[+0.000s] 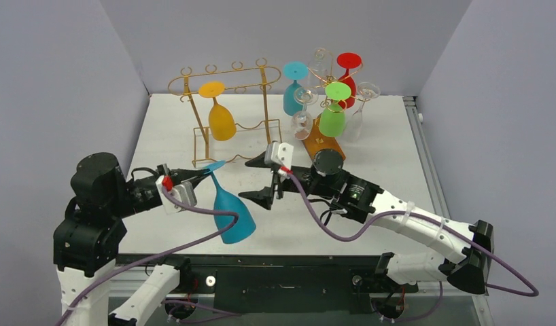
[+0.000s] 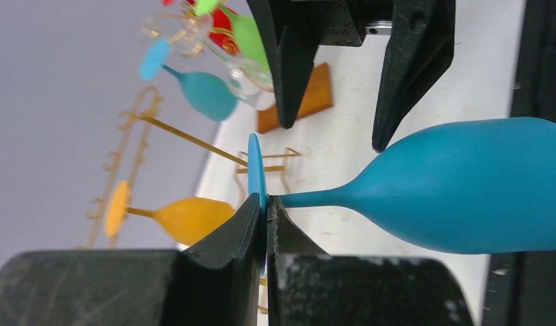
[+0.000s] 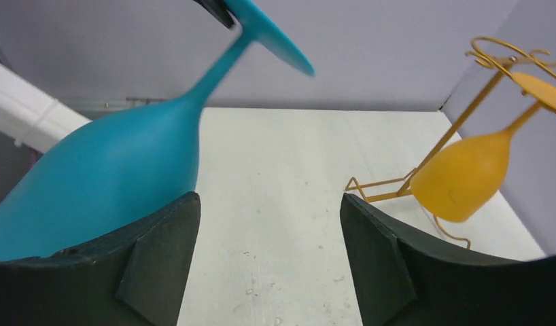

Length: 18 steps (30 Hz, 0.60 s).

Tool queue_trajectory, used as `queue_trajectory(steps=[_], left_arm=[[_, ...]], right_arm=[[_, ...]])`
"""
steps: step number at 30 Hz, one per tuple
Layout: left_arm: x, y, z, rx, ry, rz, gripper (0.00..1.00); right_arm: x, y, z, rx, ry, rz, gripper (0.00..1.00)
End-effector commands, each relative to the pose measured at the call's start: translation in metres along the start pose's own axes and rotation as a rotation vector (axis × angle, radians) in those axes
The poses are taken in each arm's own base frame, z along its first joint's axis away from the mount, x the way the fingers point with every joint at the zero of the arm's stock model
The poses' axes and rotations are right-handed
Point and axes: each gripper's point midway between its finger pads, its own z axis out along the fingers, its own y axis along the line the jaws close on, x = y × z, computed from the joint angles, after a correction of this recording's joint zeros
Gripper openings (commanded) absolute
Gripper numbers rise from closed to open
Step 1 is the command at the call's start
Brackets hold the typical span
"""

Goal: Place the wine glass upside down on the wine glass rack
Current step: Turn the wine glass upside down at the wine rack.

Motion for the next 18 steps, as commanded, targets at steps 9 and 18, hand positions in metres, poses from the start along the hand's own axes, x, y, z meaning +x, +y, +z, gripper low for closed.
queue_trajectory(steps=[9, 18], left_arm=[[-0.034, 0.043, -0.015, -0.224, -0.071, 0.693, 0.00], [-0.049, 0.044, -0.019, -0.250, -0.109, 0.811, 0.00]], right_arm=[[-0.059, -0.002, -0.013, -0.124, -0.219, 0.455, 0.75], [-0.026, 0.005, 0.026, -0.121, -0.102, 0.425, 0.76]])
